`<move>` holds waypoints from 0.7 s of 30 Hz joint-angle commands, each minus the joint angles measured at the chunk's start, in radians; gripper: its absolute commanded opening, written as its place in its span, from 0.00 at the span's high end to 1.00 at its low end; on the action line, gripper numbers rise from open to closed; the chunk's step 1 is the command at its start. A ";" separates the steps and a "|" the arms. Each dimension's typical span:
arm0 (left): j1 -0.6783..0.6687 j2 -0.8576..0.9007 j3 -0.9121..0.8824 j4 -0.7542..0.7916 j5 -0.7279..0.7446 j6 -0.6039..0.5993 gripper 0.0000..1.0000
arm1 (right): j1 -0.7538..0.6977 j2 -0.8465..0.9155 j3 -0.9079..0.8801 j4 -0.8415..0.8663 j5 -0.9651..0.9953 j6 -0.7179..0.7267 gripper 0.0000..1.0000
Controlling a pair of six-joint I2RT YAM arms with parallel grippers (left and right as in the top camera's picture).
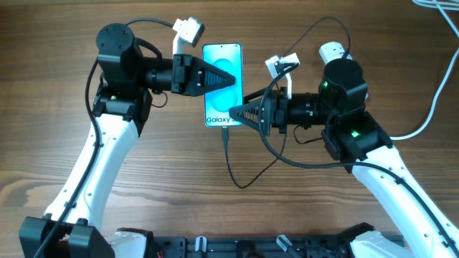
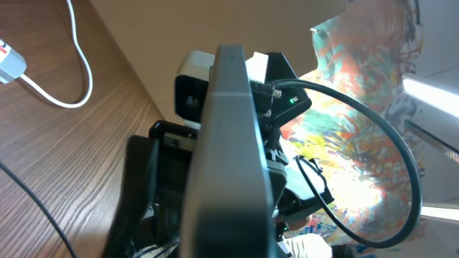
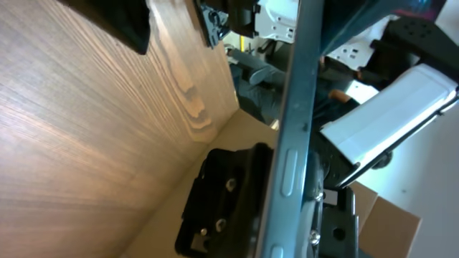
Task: Plug charger to phone and switch on socket
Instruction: 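Grasp the phone with the right gripper and open the left gripper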
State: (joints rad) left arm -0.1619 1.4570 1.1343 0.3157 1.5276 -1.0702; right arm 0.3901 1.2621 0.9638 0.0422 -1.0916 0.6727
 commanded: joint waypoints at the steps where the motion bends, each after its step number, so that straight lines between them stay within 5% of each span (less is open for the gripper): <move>1: -0.005 -0.004 -0.002 0.005 0.024 0.040 0.96 | 0.000 0.009 0.016 0.004 -0.032 -0.015 0.56; 12: -0.103 -0.004 -0.003 -0.008 -0.028 0.051 0.96 | 0.000 0.009 0.016 0.007 -0.031 -0.015 0.59; 21: -0.103 -0.004 -0.003 -0.191 -0.029 0.177 0.96 | -0.037 0.009 0.016 -0.015 -0.101 0.019 0.50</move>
State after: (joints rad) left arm -0.2611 1.4597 1.1301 0.1207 1.4830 -0.9386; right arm 0.3630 1.2625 0.9710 0.0448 -1.1481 0.6781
